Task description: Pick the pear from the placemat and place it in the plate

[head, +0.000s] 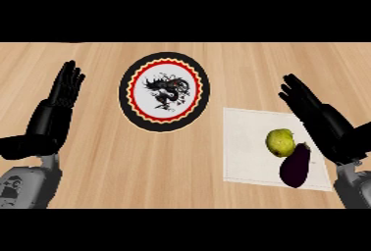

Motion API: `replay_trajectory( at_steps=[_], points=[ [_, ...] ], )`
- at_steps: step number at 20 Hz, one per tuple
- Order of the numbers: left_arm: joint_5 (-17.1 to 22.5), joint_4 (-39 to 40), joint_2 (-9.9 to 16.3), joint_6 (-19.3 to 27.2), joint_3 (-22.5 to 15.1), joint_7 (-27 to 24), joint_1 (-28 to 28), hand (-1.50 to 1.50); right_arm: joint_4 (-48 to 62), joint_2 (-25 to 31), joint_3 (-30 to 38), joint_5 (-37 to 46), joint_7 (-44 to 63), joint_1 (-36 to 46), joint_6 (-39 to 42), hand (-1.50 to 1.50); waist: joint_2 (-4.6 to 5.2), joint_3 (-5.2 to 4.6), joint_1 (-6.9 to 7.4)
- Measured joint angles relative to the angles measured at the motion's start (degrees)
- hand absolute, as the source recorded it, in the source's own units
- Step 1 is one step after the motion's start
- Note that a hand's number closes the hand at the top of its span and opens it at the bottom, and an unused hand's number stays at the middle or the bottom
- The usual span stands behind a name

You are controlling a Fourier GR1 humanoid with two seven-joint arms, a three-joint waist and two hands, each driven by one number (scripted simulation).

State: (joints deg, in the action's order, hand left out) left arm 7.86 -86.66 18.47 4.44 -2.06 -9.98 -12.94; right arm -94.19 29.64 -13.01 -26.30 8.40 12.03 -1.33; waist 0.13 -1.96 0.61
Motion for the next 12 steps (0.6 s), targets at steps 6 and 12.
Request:
replay_trajectory(
  at_steps=[6,12],
  points=[
    [-0.45,3.20,0.37,0.00,0.16,1.33,4.57,0.00,7.63,-6.38,11.45,-2.65,3.39,1.63,-17.95,1.50,0.69,1.52,-0.11],
    [-0.39,5.94,0.03,-0.69,-0.80,3.35,7.42,0.00,16.54,-5.67,15.96,8.79,5.03,-0.11,-40.81,-1.50,1.33,1.37,-0.06]
  ],
)
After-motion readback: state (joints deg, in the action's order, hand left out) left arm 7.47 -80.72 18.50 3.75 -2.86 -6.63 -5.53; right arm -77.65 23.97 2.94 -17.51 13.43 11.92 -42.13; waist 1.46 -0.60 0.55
